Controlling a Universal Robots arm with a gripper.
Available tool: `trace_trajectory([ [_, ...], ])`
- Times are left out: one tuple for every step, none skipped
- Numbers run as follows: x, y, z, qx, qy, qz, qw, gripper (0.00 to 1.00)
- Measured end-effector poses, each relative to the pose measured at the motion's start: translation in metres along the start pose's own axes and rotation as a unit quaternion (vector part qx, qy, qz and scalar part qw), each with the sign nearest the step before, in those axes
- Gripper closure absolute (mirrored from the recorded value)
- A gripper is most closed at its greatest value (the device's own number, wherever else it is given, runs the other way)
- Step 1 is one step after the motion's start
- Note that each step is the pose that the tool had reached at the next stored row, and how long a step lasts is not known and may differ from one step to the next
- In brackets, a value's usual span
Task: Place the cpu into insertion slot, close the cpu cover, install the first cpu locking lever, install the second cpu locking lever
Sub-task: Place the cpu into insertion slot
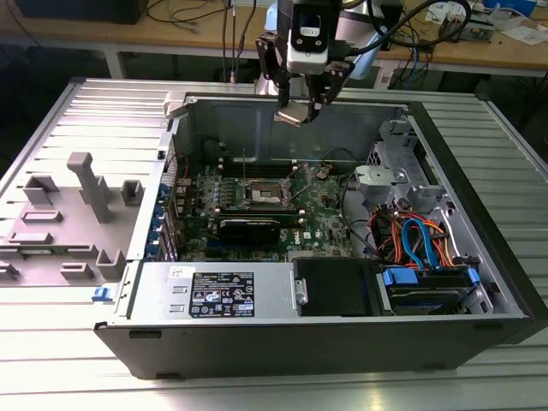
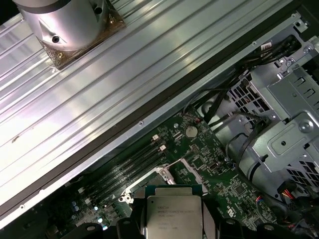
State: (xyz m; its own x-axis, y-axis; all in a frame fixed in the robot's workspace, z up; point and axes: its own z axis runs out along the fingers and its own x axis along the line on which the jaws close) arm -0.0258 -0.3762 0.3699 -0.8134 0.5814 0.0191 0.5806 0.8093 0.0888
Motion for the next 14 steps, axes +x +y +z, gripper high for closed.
trace_trajectory([
  [0.0, 0.0, 0.0, 0.0, 0.0, 0.0, 1.0, 0.46],
  [0.0, 0.0, 0.0, 0.0, 0.0, 0.0, 1.0, 0.46],
  [0.0, 0.0, 0.0, 0.0, 0.0, 0.0, 1.0, 0.46],
  [0.0, 0.0, 0.0, 0.0, 0.0, 0.0, 1.0, 0.46],
  [0.0, 0.0, 0.0, 0.0, 0.0, 0.0, 1.0, 0.46],
  [0.0, 0.0, 0.0, 0.0, 0.0, 0.001, 1.0, 0.46],
  [0.0, 0.0, 0.0, 0.0, -0.0002, 0.002, 1.0, 0.46],
  [0.0, 0.0, 0.0, -0.0001, -0.0004, 0.004, 1.0, 0.46],
  [-0.0001, 0.0, 0.0, -0.0002, -0.0009, 0.01, 1.0, 0.46],
  [-0.0001, -0.0001, 0.0, -0.0003, -0.0016, 0.017, 0.9998, 0.46],
  [-0.0001, -0.0001, 0.0, -0.0005, -0.0025, 0.028, 0.9996, 0.46],
  [-0.0001, -0.0001, 0.0001, -0.0007, -0.0033, 0.037, 0.9993, 0.46],
  [-0.0001, -0.0001, 0.0001, -0.0009, -0.0038, 0.043, 0.9991, 0.46],
  [-0.0001, -0.0002, 0.0001, -0.0009, -0.0042, 0.047, 0.9989, 0.46],
])
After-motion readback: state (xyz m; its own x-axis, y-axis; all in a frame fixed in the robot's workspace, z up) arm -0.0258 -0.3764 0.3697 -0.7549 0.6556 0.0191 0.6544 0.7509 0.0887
